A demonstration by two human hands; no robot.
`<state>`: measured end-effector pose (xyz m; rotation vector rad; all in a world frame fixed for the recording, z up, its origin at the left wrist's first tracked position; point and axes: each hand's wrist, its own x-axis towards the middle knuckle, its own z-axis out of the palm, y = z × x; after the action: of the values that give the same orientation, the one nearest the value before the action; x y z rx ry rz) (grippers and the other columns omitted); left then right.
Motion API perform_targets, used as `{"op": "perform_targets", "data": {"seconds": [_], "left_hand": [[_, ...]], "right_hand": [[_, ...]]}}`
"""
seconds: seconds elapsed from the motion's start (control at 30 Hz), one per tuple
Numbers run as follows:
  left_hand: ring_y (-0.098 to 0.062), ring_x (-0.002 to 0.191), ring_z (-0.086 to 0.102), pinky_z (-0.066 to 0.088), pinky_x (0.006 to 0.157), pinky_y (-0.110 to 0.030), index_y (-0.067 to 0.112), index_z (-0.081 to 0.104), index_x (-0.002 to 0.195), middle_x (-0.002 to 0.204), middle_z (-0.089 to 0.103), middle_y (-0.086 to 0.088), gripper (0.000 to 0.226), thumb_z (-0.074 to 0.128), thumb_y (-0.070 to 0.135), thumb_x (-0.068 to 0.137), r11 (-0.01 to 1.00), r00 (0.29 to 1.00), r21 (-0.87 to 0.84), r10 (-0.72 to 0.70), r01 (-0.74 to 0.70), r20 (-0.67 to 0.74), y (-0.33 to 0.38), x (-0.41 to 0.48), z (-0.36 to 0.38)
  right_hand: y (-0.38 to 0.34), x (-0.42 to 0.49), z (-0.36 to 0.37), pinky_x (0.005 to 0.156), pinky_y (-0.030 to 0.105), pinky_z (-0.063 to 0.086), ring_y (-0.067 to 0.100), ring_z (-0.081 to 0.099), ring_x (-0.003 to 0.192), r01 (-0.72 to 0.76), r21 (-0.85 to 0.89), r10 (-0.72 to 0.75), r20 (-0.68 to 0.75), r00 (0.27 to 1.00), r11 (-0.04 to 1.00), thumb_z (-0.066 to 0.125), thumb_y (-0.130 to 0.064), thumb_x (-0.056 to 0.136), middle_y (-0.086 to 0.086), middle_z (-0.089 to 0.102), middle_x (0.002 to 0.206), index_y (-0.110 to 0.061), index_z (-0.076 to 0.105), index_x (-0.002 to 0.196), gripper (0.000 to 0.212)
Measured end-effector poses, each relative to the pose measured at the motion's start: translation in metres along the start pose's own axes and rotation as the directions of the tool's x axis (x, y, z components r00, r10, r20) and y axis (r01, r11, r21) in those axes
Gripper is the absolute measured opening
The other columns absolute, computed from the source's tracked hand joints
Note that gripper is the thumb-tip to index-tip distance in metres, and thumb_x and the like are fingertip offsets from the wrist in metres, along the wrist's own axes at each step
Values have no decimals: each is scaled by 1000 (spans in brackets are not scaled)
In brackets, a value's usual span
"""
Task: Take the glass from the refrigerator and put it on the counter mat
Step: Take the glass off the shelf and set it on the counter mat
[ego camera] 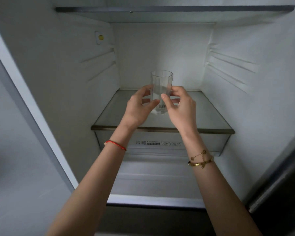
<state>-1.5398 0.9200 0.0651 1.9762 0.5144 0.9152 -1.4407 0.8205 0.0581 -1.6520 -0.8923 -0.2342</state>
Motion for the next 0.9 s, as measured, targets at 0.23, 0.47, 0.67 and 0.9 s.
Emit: {"op": "perform_targets", "data": {"seconds": [0.23,0.47,0.67,0.9], "left_hand": [[-26,114,71,57,101,-41,15,59,137,130,68,-5,53,69,24,86,1000,998,-5,-19,19,-67,11,-76,-18],[-6,107,69,56,95,-24,13,60,134,121,70,5,44,70,8,92,1000,995,-27,-13,10,-98,11,-163,-32],[-15,116,69,55,91,-16,14,56,139,129,69,-1,48,68,8,94,997,997,-68,-36,32,-64,16,-242,-36],[-11,113,70,56,93,-24,20,56,139,131,69,5,48,67,7,95,987,995,-121,-104,103,-6,14,-335,-44]], "right_hand": [[-20,-59,-14,76,20,53,6,65,77,14,73,-17,37,999,997,72,-32,89,-4,73,105,-13,67,116,33],[-38,-136,-29,78,20,57,8,71,89,-11,129,-4,121,993,992,74,-34,89,-5,74,111,-14,66,119,37],[-49,-210,-51,78,26,61,13,72,94,-88,173,61,154,986,981,76,-30,87,-4,73,117,-12,67,117,36],[-70,-303,-75,74,19,60,8,73,89,-172,196,142,157,977,966,77,-23,86,-3,74,111,-12,67,114,32]]}}
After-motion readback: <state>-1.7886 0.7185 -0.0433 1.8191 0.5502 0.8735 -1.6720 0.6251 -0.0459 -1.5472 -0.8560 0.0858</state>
